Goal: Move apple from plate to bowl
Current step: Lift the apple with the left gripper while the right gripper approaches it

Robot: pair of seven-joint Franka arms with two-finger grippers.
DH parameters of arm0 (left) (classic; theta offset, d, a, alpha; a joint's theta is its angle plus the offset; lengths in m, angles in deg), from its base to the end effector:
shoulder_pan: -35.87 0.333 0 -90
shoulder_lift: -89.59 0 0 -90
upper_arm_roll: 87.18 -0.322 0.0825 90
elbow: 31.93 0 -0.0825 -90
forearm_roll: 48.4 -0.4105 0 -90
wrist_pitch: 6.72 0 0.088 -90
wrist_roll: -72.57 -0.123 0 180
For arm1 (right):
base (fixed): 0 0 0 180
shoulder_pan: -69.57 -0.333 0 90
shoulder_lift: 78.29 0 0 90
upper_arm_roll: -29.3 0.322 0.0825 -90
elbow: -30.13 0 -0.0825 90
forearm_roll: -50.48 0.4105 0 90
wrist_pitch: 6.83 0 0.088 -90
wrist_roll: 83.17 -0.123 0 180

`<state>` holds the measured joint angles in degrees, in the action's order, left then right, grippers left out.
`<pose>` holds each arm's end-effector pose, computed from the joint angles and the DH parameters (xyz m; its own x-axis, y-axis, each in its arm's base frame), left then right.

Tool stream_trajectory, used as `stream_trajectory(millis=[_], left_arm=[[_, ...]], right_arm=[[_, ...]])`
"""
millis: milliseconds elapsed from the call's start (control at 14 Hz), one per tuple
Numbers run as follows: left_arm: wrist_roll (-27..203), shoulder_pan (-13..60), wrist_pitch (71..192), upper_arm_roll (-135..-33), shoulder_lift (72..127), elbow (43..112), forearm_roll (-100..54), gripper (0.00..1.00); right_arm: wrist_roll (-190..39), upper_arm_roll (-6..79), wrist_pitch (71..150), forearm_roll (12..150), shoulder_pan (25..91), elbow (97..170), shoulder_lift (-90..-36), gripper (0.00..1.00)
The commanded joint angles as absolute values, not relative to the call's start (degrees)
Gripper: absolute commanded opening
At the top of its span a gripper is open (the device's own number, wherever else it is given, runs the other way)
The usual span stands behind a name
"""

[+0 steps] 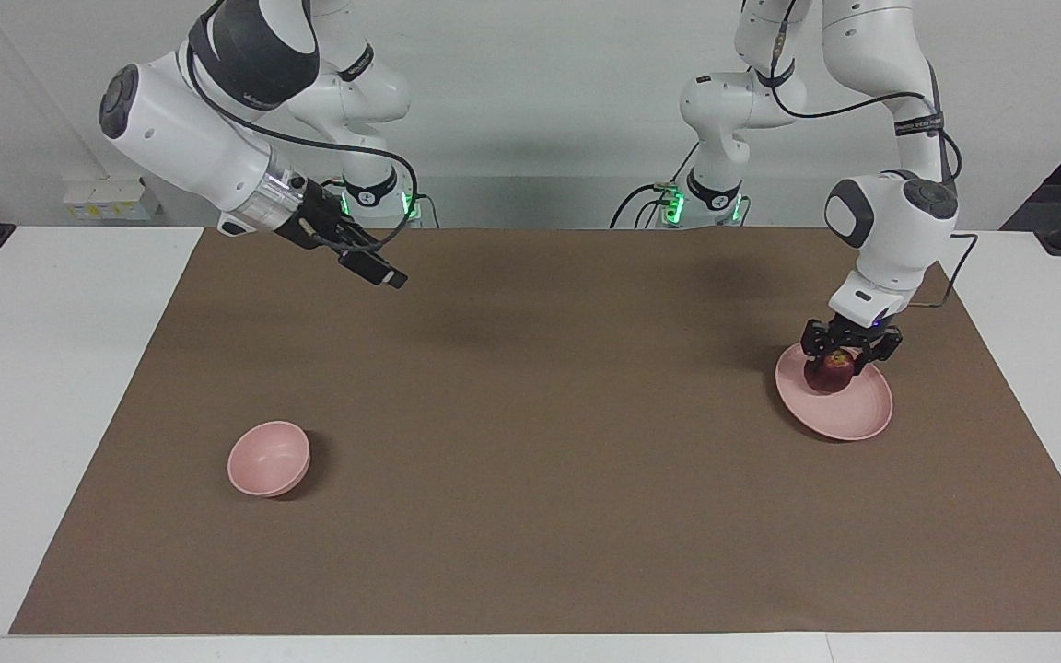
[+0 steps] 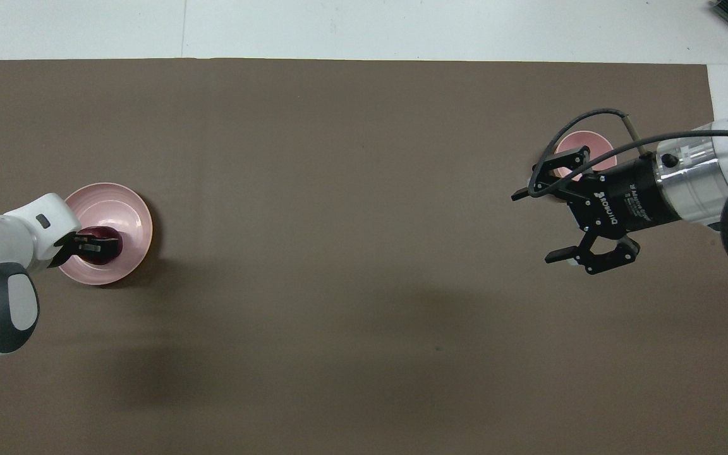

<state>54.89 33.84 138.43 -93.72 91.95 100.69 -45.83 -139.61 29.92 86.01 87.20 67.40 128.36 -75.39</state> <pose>0.5510 0.0436 0.3141 0.9650 -0.1940 0.1763 -0.1921 -0.9810 -0.0278 0.5871 0.0994 0.5408 0.4826 -0.6613 -0.5743 -0.8654 -0.4610 -0.1964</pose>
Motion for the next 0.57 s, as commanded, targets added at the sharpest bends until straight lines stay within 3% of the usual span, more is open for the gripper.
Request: stream_trajectory(millis=[0,143,500], left_arm=[[53.6,34.0,139.1,-93.7,93.1,98.8,-45.3,0.12],[53.7,33.8,138.3,-93.6,92.6,96.5,-45.4,0.02],[54.6,32.4,136.5,-92.4,91.3,93.5,-45.2,0.03]], right_arm=[[-142.0,30.2,88.0,94.8,67.7,131.1,-74.7,1.0],[-142.3,30.2,90.1,96.6,65.3,132.8,-74.3,1.0],[-146.1,30.2,100.6,104.8,60.3,137.9,-74.4,1.0]])
